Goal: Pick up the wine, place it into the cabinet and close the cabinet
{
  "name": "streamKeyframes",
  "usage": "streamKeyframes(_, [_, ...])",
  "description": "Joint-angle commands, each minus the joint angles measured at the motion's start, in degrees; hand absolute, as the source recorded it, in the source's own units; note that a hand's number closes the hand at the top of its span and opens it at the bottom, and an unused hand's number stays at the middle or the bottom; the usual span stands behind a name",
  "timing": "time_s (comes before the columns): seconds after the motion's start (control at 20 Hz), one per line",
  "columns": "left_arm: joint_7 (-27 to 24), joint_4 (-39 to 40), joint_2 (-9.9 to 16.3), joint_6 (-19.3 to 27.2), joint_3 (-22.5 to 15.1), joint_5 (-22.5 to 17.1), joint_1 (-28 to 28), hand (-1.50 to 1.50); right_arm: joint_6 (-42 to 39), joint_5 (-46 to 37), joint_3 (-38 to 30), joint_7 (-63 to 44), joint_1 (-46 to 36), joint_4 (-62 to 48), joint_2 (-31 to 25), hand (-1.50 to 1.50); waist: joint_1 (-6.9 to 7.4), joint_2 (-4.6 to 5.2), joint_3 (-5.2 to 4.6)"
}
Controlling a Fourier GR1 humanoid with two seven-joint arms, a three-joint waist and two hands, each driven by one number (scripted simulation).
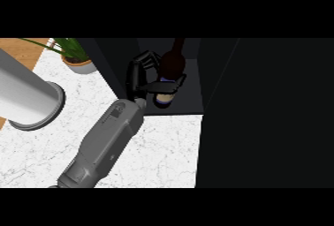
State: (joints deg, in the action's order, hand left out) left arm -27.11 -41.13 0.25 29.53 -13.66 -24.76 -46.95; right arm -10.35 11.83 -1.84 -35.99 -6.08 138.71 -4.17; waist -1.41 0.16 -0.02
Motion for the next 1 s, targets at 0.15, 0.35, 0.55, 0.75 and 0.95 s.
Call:
streamKeyframes(0.15, [-3.11,8.91,0.86,1.76,4.19,1.02,-8.43,1.50,-1.44,4.00,1.79,0.05,6.14,8.72,1.51,-1.50,-0.77,0.05,0.04])
streamKeyframes(0.35, [-8.73,13.89,1.87,-1.71,6.58,0.91,-9.00,1.50,-2.77,7.54,-2.09,1.17,5.29,5.31,-0.35,-1.50,-0.40,0.19,0.03])
streamKeyframes(0.55, [-11.63,20.17,0.73,-0.21,8.72,1.22,-12.68,1.50,1.81,1.33,3.20,-2.12,1.17,6.80,1.86,-1.50,-0.80,0.41,-0.04])
streamKeyframes(0.75, [-12.51,23.52,-0.22,-1.01,9.90,-0.24,-15.69,1.50,-1.69,3.25,2.17,1.67,5.41,4.99,1.01,-1.50,-1.46,0.48,0.02])
streamKeyframes(0.95, [-11.95,25.53,-0.24,-1.65,12.42,-2.94,-16.36,1.50,1.15,-0.58,6.67,0.08,2.50,5.29,3.10,-1.50,-1.63,0.56,-0.04])
